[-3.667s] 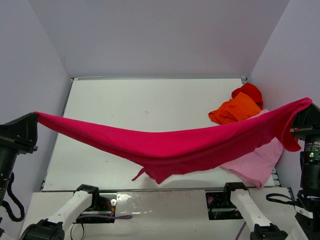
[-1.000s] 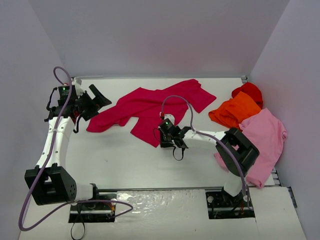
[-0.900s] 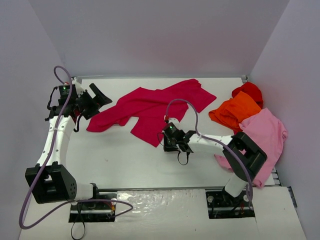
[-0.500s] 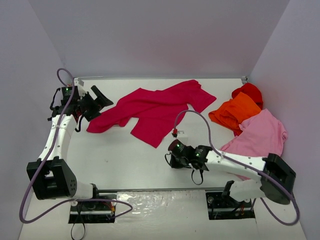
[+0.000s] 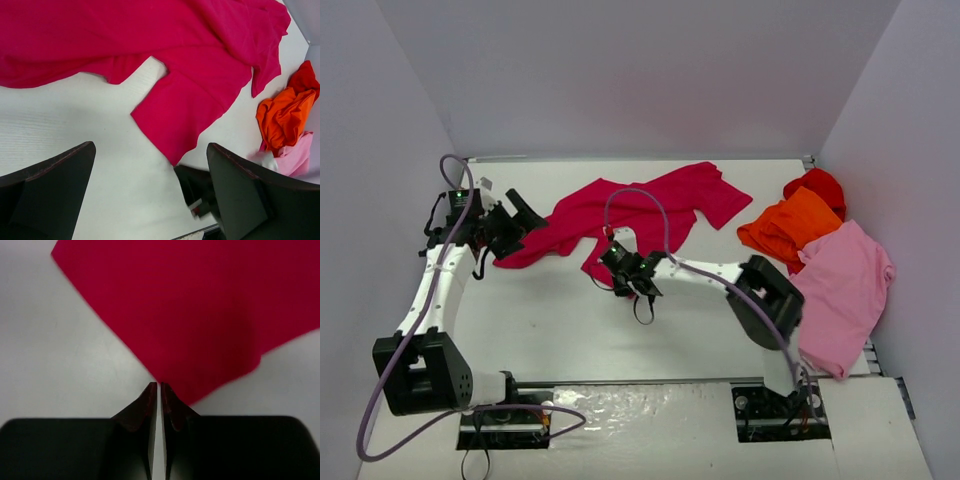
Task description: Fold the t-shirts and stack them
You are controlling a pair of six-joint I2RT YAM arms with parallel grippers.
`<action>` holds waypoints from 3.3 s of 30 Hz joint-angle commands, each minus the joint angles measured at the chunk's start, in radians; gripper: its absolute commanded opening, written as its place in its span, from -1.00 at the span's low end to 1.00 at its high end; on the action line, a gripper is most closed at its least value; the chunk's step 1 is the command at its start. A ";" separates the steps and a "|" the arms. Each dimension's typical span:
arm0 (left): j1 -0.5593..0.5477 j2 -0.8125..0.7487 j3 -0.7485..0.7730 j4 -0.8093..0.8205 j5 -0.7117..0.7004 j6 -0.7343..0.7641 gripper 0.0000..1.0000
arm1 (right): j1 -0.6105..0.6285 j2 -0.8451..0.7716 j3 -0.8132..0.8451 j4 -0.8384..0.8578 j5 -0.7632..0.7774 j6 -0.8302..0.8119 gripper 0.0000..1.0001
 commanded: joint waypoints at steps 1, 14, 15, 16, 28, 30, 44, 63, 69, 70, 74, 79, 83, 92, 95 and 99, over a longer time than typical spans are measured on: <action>-0.007 -0.077 0.003 -0.005 -0.013 0.034 0.84 | -0.104 0.157 0.175 0.085 -0.072 -0.119 -0.98; -0.007 0.001 0.086 0.001 -0.015 0.054 0.84 | -0.055 -0.149 -0.307 0.072 -0.113 0.041 -1.00; -0.007 0.009 0.090 0.003 -0.012 0.054 0.84 | -0.028 -0.189 -0.367 0.058 -0.111 0.088 -1.00; -0.008 0.015 0.093 0.005 -0.010 0.055 0.84 | -0.004 -0.230 -0.416 0.045 -0.109 0.129 -1.00; -0.007 0.019 0.073 0.000 -0.001 0.068 0.84 | 0.068 -0.674 -0.543 -0.276 0.014 0.314 -1.00; -0.014 0.024 0.075 0.002 0.025 0.063 0.84 | 0.068 -0.687 -0.512 -0.291 0.036 0.308 -1.00; -0.411 0.010 0.042 -0.025 -0.094 0.013 0.84 | -0.184 -0.106 -0.081 0.080 -0.023 -0.045 -0.22; -0.425 -0.172 -0.161 -0.164 -0.163 -0.014 0.84 | -0.196 0.046 0.055 0.126 -0.119 -0.064 -0.33; -0.437 -0.322 -0.226 -0.324 -0.229 -0.074 0.84 | -0.130 -0.238 -0.171 0.072 -0.019 -0.017 -0.22; -0.438 -0.349 -0.234 -0.360 -0.269 -0.081 0.84 | -0.130 -0.285 -0.207 0.069 -0.031 0.001 -0.21; -0.441 -0.342 -0.217 -0.450 -0.366 -0.077 0.84 | -0.130 -0.345 -0.306 0.095 -0.054 0.011 -0.21; -0.443 -0.209 -0.191 -0.371 -0.383 -0.077 0.84 | -0.166 -0.193 -0.219 0.176 -0.041 -0.047 -0.22; -0.461 -0.131 -0.159 -0.330 -0.380 -0.083 0.84 | -0.181 -0.027 -0.041 0.214 -0.103 -0.096 -0.18; -0.489 -0.197 -0.227 -0.328 -0.411 -0.121 0.84 | -0.185 0.159 0.213 0.233 -0.261 -0.093 -0.19; -0.489 -0.226 -0.264 -0.317 -0.407 -0.135 0.84 | -0.185 0.180 0.218 0.258 -0.298 -0.075 -0.19; -0.489 -0.232 -0.269 -0.314 -0.396 -0.137 0.84 | -0.184 0.211 0.217 0.285 -0.347 -0.040 -0.19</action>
